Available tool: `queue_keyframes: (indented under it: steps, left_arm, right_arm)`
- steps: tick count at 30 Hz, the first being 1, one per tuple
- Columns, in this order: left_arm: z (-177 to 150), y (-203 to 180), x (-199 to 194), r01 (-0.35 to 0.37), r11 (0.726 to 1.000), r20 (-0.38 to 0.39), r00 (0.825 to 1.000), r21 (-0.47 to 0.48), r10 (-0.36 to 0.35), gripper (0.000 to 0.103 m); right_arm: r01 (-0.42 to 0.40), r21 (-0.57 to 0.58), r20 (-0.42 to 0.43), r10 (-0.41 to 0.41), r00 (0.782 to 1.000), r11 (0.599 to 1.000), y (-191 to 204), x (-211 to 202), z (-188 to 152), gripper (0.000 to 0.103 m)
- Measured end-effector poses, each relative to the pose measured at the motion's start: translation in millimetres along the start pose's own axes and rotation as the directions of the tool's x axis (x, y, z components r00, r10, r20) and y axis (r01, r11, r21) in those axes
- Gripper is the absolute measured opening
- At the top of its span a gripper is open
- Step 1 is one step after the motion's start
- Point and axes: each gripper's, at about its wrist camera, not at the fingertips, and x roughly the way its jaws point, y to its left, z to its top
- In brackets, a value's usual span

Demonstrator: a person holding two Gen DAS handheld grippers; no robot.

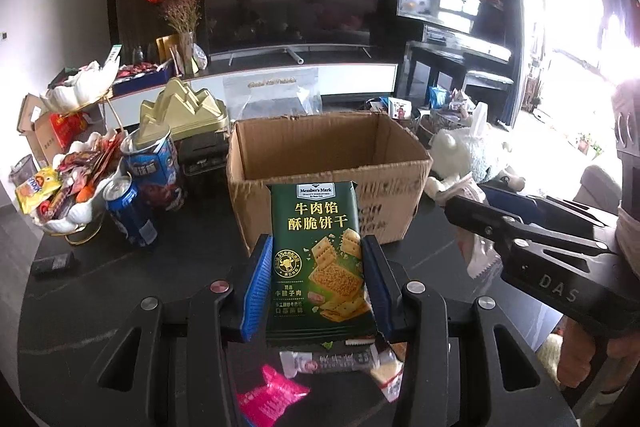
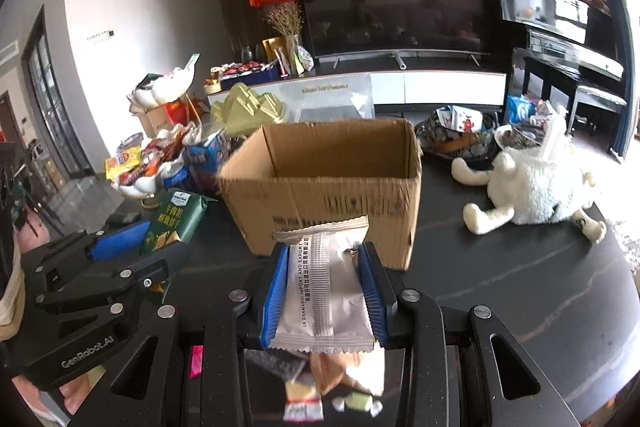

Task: Organize snacks
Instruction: 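Carry both packets into the cardboard box and open both tools to release them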

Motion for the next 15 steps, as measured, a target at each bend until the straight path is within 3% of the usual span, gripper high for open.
queue_keyframes:
  steps: [15]
  left_arm:
    - [64.5, 20.4, 44.7, 0.012, 0.999, -0.015, 1.0, 0.031, -0.012, 0.044]
  right_arm:
    - [-0.022, -0.014, 0.002, 0.022, 1.0, 1.0, -8.6, 54.1, 67.7, 0.037]
